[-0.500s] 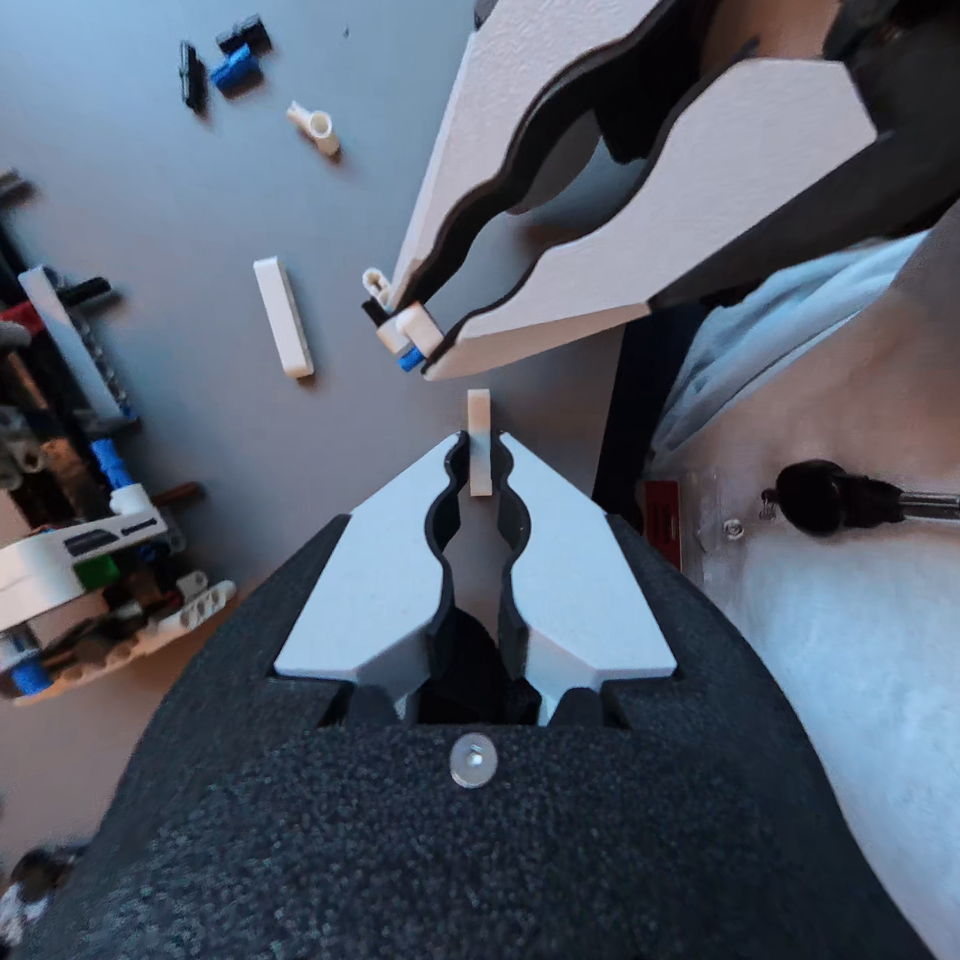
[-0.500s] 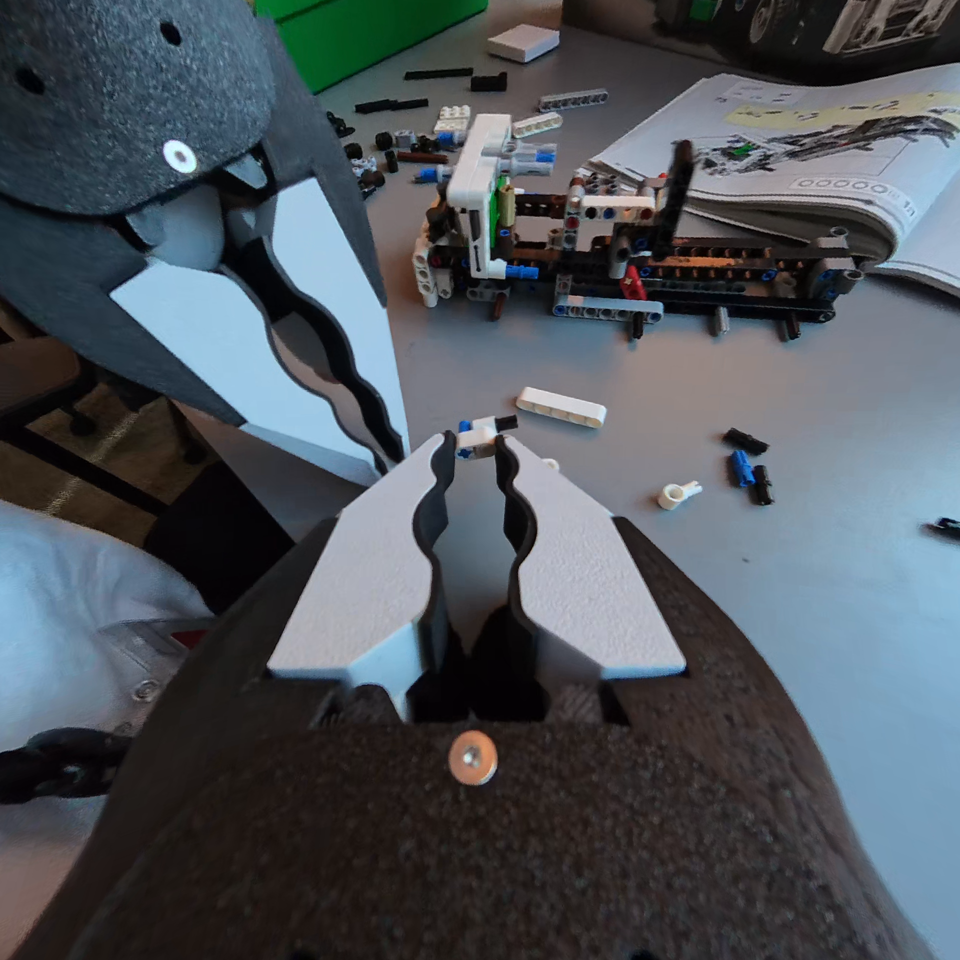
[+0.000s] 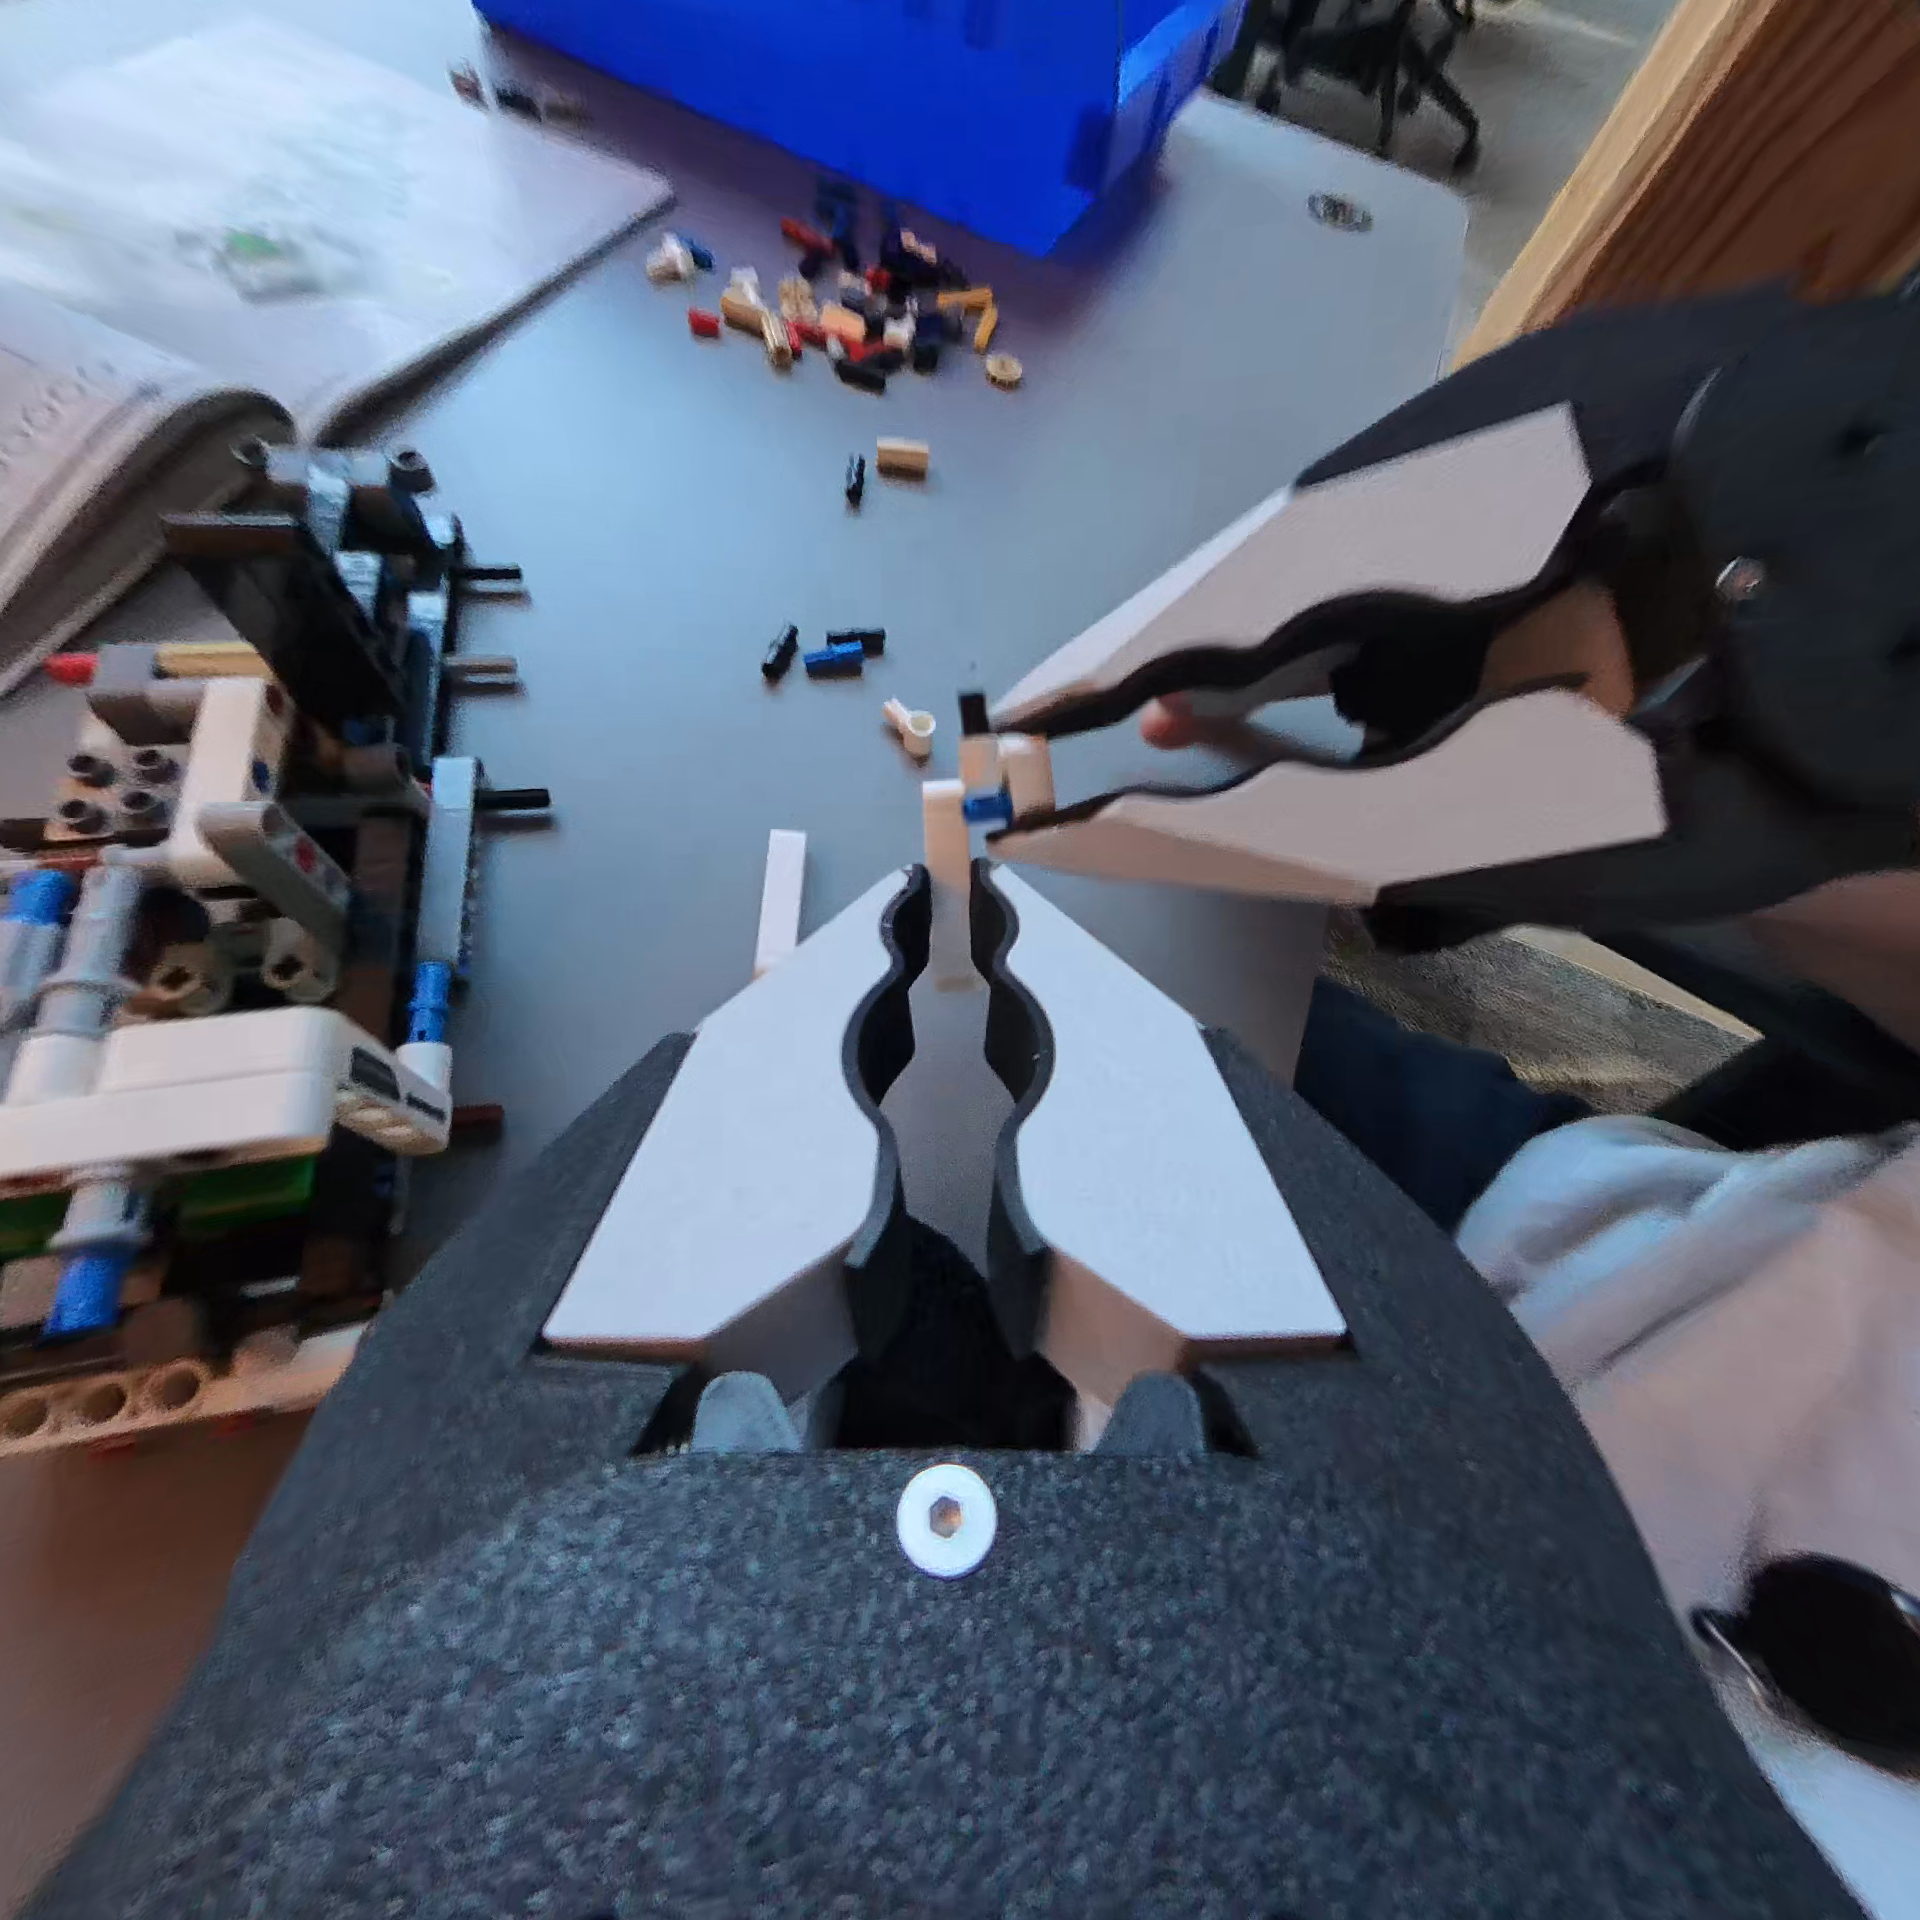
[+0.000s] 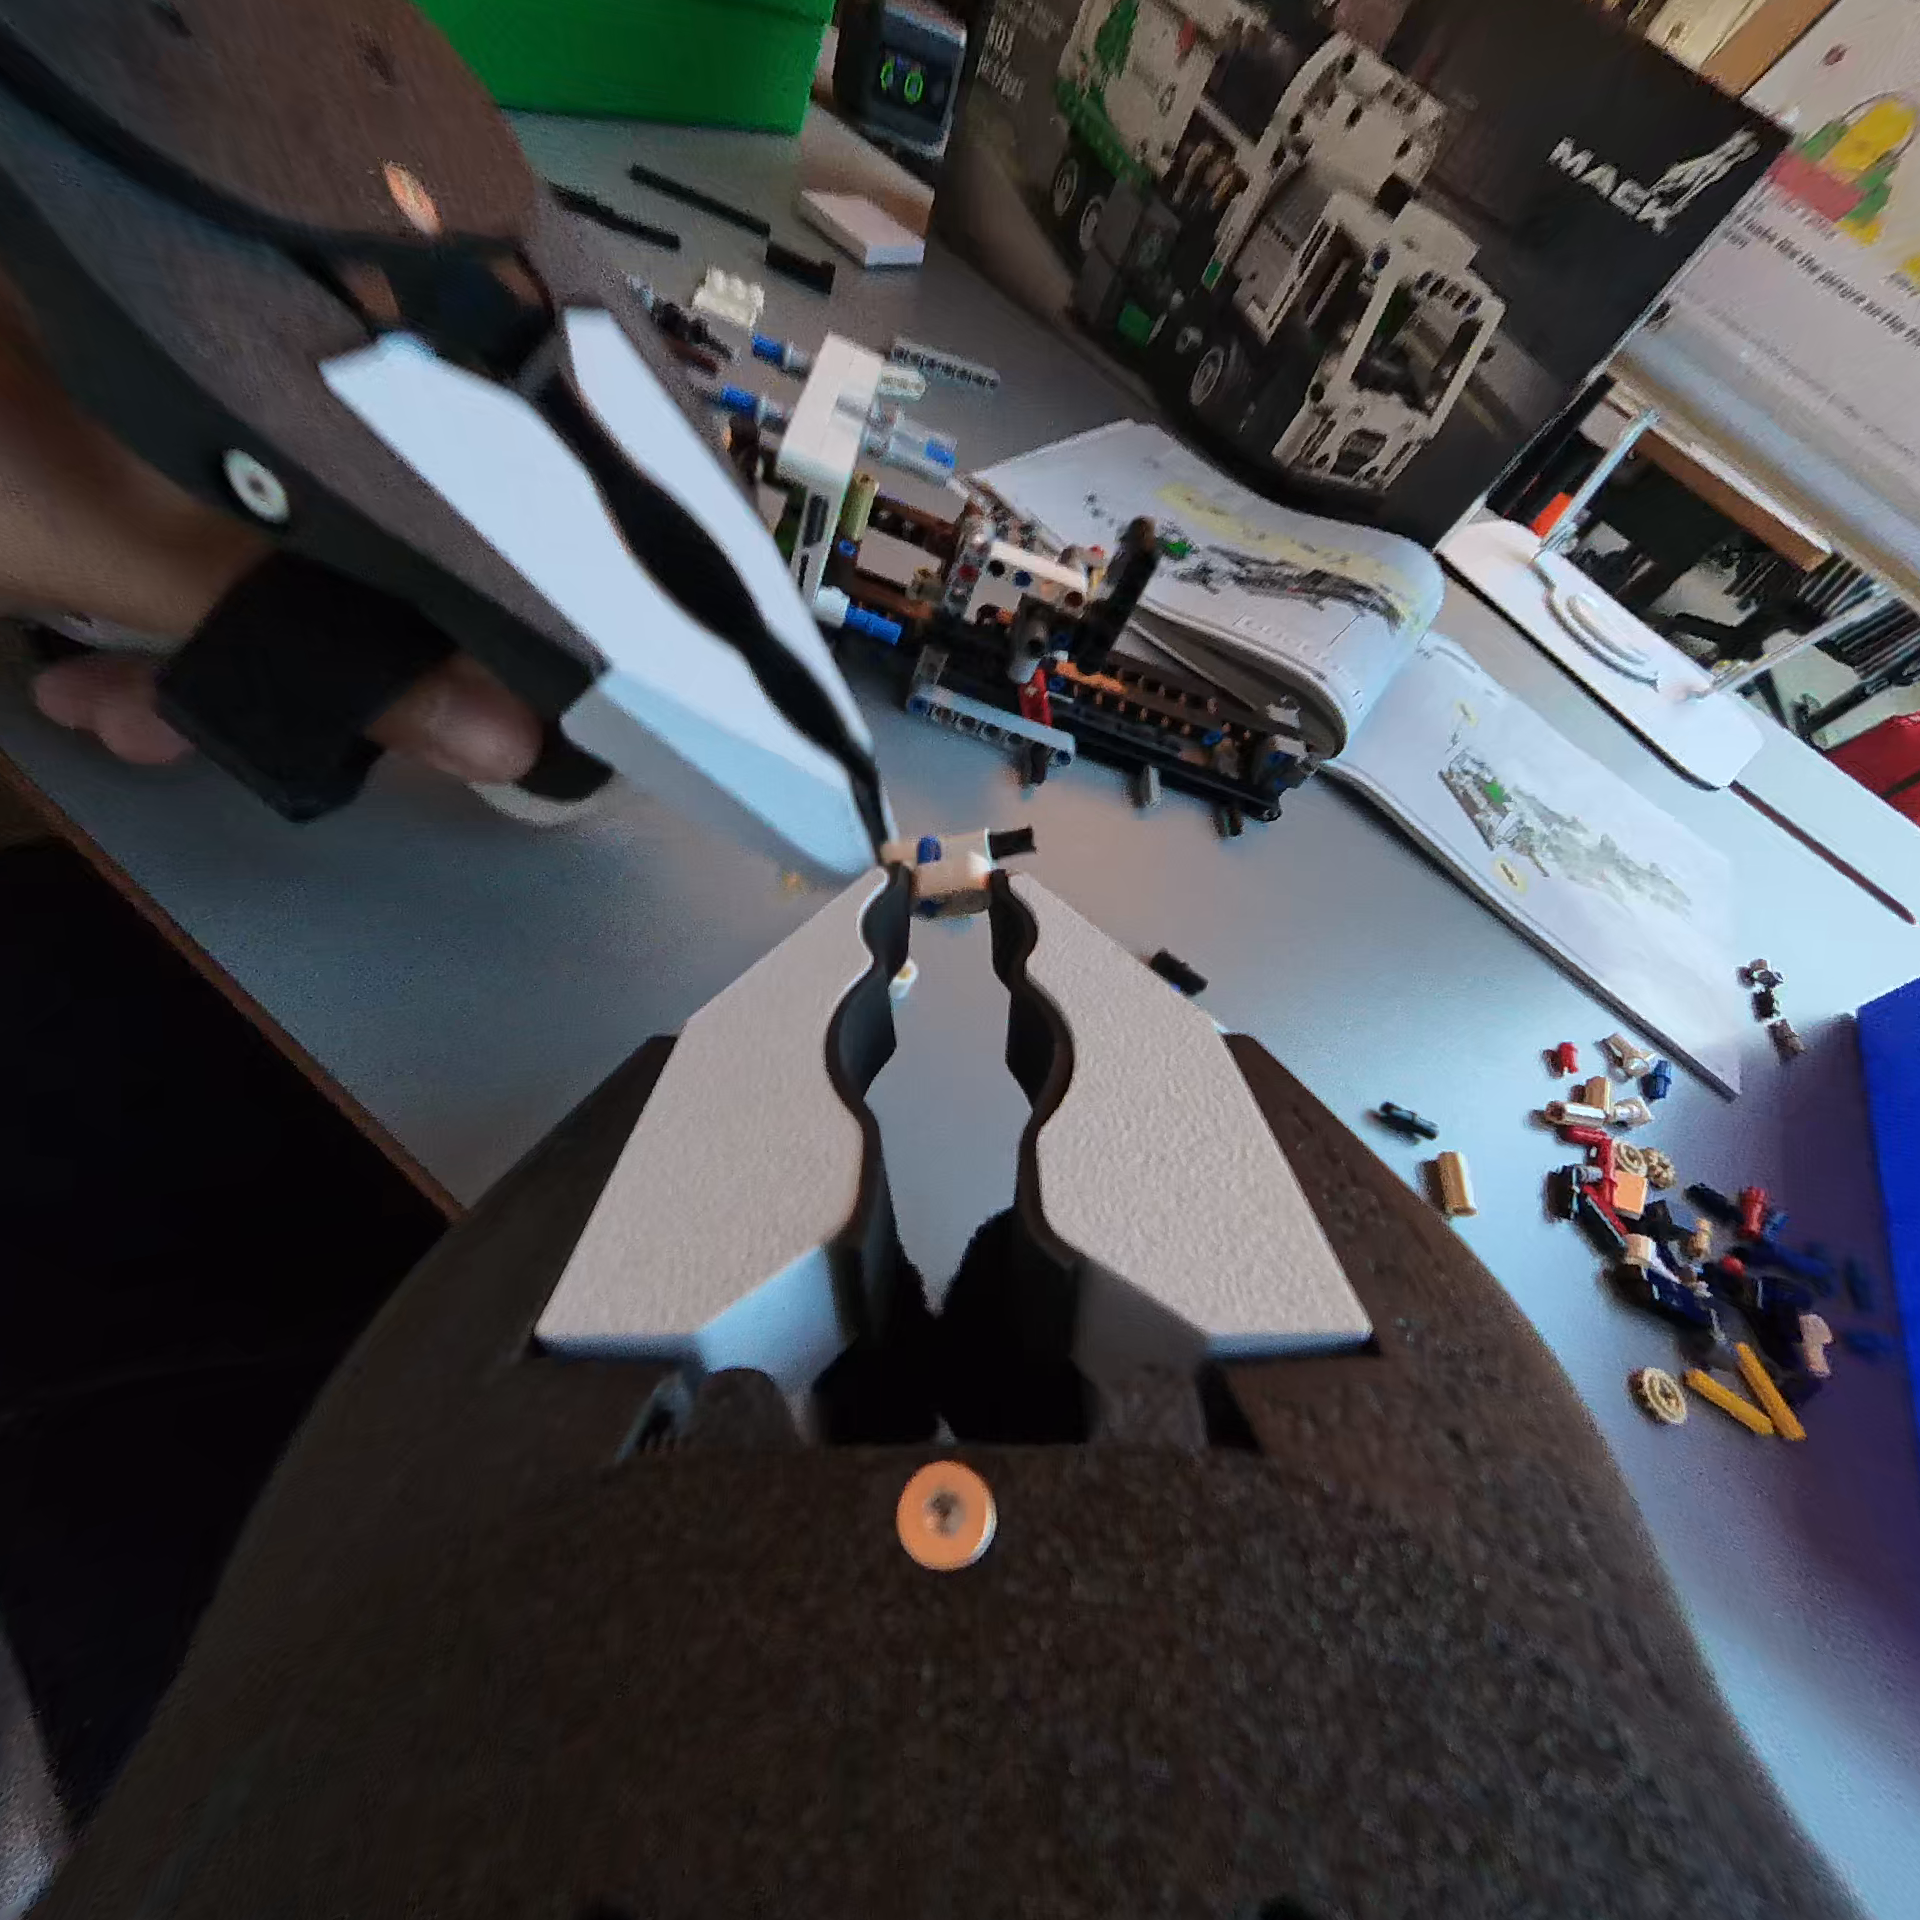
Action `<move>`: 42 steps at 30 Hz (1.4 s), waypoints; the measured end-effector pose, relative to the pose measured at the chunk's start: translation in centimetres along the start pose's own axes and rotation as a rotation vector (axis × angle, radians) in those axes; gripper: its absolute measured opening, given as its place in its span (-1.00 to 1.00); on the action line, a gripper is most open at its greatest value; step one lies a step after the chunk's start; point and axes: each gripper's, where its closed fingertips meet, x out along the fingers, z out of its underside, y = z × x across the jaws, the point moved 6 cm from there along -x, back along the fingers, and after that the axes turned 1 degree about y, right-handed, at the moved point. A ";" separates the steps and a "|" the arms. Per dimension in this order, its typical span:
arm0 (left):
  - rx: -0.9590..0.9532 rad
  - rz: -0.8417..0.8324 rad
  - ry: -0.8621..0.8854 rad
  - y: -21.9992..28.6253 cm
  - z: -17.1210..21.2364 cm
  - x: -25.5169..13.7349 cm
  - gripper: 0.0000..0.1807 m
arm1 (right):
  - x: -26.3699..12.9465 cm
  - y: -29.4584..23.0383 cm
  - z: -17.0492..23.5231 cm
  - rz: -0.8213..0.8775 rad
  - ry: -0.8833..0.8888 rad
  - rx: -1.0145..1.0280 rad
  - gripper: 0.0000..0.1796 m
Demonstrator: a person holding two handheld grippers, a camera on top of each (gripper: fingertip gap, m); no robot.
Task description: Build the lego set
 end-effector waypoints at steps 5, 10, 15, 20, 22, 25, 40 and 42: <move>0.007 -0.043 0.027 0.1 0.0 -0.5 -0.95 | -0.2 -0.6 0.5 0.064 -0.051 -0.042 -0.85; 0.047 -0.027 -0.013 0.6 0.4 -0.2 -0.95 | -0.3 -0.8 1.4 0.073 -0.090 -0.031 -0.85; 0.175 -0.087 -0.057 1.5 0.8 0.4 -0.95 | -0.8 -1.1 1.6 0.122 -0.107 -0.044 -0.85; 0.278 -0.138 -0.082 2.1 1.1 0.7 -0.95 | -1.2 -1.5 1.9 0.136 -0.115 -0.021 -0.85; 0.289 -0.143 -0.092 2.2 1.2 0.8 -0.95 | -1.2 -1.5 2.0 0.135 -0.117 0.002 -0.85; 0.275 -0.126 -0.090 2.2 1.1 0.8 -0.95 | -1.3 -1.5 2.0 0.138 -0.092 0.037 -0.85; 0.285 -0.085 -0.052 2.2 0.8 0.4 -0.94 | -1.6 -1.0 1.4 0.079 -0.015 0.242 -0.86; 0.303 -0.095 -0.062 2.3 0.9 0.5 -0.95 | -1.5 -1.2 1.5 0.093 -0.020 0.214 -0.86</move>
